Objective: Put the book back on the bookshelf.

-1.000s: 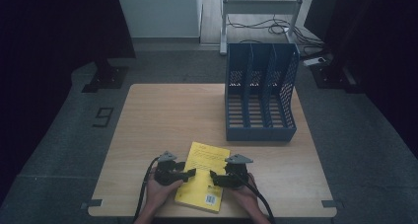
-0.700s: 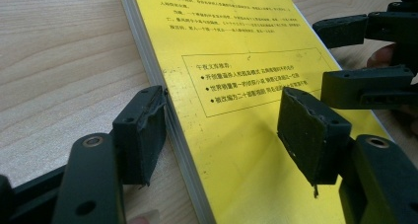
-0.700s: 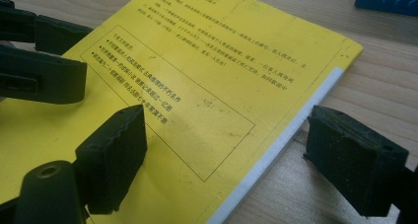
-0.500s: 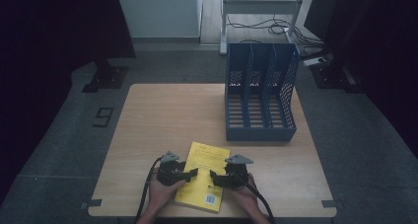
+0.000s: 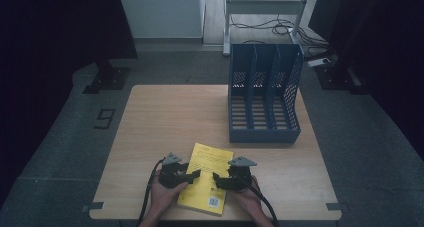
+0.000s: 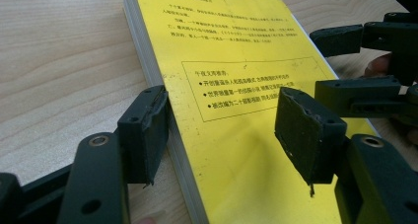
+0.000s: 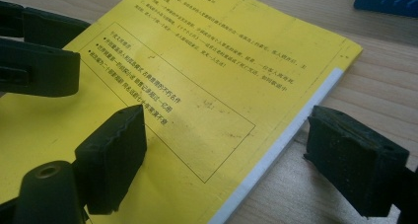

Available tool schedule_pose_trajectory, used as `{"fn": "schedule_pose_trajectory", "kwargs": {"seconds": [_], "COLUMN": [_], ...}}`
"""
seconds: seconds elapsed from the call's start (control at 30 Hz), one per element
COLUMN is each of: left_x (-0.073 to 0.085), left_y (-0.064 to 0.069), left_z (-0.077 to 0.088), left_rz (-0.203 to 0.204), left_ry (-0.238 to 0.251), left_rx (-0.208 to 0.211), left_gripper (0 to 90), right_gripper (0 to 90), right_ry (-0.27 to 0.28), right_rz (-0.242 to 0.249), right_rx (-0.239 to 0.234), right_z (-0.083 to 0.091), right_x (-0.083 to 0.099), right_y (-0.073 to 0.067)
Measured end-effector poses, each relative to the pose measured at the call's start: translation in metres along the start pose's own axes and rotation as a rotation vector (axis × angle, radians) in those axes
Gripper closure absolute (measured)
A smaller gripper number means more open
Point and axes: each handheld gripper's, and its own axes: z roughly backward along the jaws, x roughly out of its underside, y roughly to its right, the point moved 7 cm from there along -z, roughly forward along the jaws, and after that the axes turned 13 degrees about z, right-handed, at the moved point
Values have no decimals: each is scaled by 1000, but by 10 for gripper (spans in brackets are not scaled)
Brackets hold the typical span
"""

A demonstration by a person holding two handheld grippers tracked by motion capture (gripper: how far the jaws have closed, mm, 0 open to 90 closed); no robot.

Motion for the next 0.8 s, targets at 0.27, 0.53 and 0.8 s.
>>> {"fn": "schedule_pose_trajectory", "kwargs": {"seconds": [0.27, 0.53, 0.8], "left_x": [-6, -9, -9], "left_y": [9, 12, 9], "left_z": [9, 14, 14], "left_rz": [5, 50, 102], "left_ry": [43, 56, 47], "left_rx": [35, 110, 148], "left_gripper": [389, 402, 399], "right_gripper": [148, 147, 147], "right_ry": [3, 5, 6], "right_rz": [0, -1, -1], "right_rx": [1, 0, 0], "right_z": [0, 0, 0], "right_x": [0, 0, 0], "right_y": [0, 0, 0]}}
